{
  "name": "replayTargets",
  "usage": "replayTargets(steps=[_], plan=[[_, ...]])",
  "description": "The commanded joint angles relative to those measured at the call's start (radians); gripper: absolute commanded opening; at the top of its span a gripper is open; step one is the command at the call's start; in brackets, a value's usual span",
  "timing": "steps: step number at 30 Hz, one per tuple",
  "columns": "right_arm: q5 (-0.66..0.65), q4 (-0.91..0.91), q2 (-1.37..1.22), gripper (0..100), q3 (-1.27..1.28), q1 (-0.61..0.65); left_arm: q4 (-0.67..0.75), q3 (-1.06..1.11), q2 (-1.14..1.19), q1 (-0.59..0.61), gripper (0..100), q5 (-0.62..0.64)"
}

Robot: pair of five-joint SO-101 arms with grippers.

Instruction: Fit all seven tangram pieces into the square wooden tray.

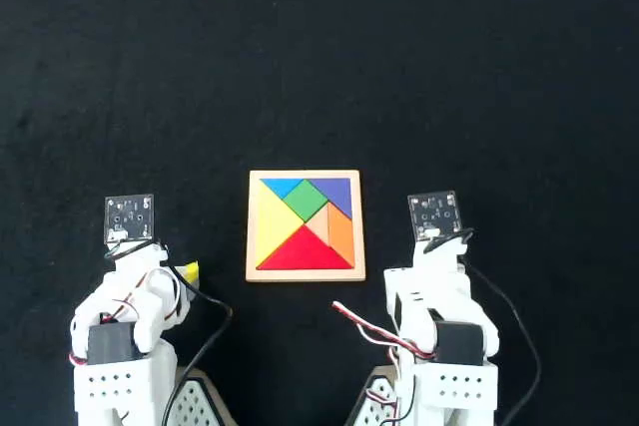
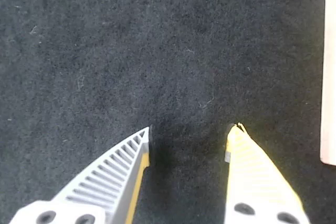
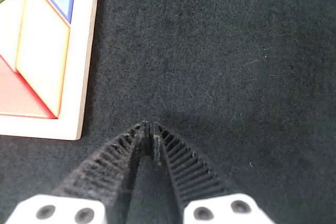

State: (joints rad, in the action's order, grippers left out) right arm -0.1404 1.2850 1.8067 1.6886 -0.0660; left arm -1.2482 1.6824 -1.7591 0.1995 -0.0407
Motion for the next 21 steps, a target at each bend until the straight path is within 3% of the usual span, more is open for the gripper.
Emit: replayTargets(steps=[1,21], plan=[[0.009,0.005,0.058,1.1,-0.002,0.005,0.003,0.018,-0.011,-0.015,24,-0.008],[0.009,0.005,0.058,1.1,-0.002,0.005,0.003,0.018,-0.011,-0.012,24,-0.003]])
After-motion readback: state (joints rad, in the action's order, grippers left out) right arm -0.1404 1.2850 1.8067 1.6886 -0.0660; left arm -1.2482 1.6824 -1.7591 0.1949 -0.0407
